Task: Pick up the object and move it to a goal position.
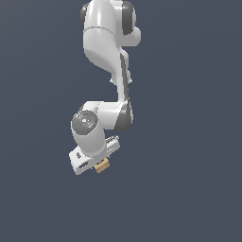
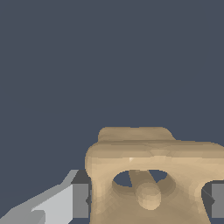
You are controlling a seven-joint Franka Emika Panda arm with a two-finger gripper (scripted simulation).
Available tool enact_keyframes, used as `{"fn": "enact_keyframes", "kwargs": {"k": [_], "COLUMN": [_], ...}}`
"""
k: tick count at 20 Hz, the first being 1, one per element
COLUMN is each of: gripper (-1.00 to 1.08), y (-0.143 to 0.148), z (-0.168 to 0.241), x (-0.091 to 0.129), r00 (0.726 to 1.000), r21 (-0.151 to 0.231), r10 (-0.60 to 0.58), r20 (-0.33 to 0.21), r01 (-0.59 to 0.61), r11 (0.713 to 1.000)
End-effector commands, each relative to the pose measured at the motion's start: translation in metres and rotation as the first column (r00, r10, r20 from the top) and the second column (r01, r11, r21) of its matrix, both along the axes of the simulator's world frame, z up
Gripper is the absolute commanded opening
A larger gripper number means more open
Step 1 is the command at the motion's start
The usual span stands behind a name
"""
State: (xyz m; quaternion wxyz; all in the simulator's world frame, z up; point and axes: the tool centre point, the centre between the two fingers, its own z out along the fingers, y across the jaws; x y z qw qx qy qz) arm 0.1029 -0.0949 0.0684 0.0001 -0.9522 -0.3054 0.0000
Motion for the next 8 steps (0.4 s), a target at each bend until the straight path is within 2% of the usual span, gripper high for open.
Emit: {"fn": "enact_keyframes", "kwargs": {"k": [1, 8], "gripper": [-1.0, -1.0], "y": [-0.0028, -0.0051], "z": [0.0008, 0.0013], "x": [0.0045, 0.0086], "r00": [1.0, 1.0], "r21": [0.0, 0.0], "r10": [0.0, 0.0], "r20": [0.0, 0.0], "r01": [0.0, 0.0], "r11": [1.0, 1.0]}}
